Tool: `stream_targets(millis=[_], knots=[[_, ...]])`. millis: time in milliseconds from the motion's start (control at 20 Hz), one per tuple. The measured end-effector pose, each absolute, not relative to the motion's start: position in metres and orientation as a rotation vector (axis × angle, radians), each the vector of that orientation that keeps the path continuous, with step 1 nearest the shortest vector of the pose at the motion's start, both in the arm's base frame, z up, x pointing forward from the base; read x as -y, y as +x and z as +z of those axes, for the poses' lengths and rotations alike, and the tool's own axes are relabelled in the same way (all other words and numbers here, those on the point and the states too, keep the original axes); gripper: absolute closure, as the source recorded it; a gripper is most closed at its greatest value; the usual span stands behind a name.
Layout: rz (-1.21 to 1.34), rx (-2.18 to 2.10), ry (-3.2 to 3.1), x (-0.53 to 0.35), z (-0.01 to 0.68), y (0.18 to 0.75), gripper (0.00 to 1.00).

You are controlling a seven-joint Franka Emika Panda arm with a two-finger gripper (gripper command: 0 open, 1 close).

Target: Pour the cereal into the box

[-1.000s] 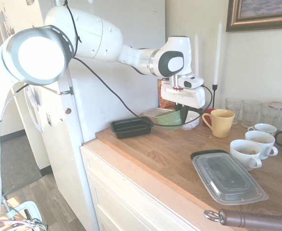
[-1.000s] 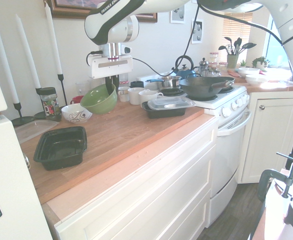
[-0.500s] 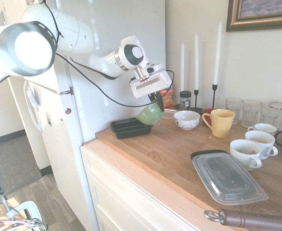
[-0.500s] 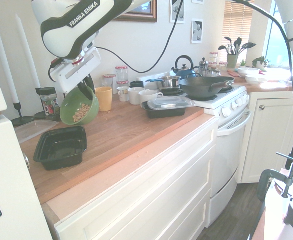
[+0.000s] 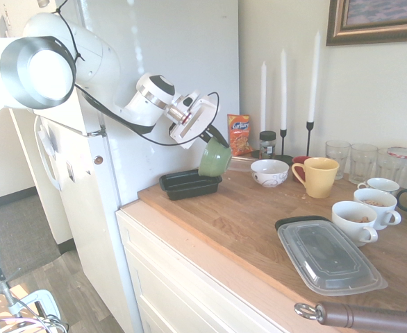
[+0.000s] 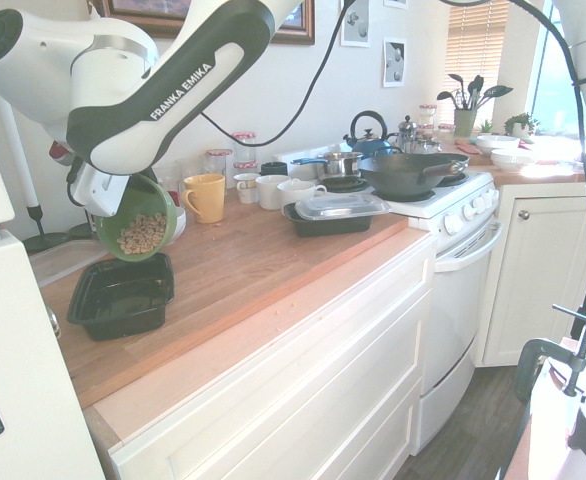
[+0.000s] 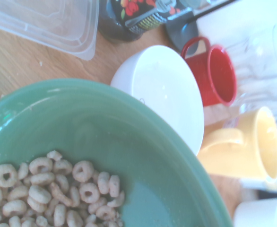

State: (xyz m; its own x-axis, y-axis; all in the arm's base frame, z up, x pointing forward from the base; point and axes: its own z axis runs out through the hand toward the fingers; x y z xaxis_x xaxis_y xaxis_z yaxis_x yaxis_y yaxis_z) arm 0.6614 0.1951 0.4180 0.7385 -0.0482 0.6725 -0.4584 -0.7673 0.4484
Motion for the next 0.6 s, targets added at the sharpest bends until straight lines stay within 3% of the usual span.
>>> stream_targets(millis=[600], knots=[[1.007,0.12,2.152,-0.22,0.401,0.632,1.0]])
